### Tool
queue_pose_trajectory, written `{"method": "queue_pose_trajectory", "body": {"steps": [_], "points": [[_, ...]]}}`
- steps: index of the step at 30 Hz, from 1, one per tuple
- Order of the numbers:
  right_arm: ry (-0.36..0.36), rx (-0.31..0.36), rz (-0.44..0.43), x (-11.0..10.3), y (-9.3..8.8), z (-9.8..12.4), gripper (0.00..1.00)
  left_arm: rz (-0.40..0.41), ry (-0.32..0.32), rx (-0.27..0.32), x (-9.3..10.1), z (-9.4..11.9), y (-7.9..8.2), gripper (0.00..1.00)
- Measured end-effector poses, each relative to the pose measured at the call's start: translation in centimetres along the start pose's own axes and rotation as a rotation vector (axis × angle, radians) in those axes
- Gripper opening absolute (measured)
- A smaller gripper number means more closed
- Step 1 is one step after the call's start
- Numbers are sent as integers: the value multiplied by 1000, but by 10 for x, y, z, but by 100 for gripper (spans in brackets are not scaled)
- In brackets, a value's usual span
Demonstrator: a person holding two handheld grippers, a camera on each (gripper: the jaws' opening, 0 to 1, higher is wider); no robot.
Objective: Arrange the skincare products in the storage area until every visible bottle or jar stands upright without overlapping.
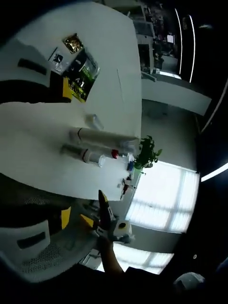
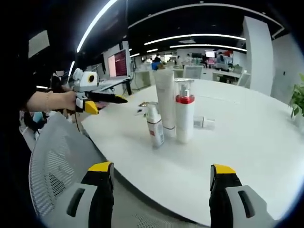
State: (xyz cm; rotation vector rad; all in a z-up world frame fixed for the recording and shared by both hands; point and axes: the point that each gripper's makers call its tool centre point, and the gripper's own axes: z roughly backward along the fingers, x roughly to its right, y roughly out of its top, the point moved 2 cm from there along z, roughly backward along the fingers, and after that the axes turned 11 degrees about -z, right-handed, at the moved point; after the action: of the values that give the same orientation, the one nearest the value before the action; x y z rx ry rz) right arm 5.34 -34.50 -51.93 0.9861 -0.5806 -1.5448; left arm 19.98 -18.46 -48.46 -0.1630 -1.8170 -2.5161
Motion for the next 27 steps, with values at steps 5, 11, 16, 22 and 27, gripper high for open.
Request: {"method": "queue_pose_trajectory", "body": {"steps": [5,11,16,22,27], "points": [[9,16,-15,0,7,2,86,66,80,-27,-6,13,-4,83],[24,21,-3,-5,12,3,86,117,136,-39,-10,27,-5,90],[38,23,-5,-8,16,5,86,98,160,-44,-7,36,2,92],[65,20,-52,-8,16,2,86,61,167,-87,-3,42,-2,95],[76,14,-59,-11,15,2,87,85,193,-83,1,51,-1,97]]}}
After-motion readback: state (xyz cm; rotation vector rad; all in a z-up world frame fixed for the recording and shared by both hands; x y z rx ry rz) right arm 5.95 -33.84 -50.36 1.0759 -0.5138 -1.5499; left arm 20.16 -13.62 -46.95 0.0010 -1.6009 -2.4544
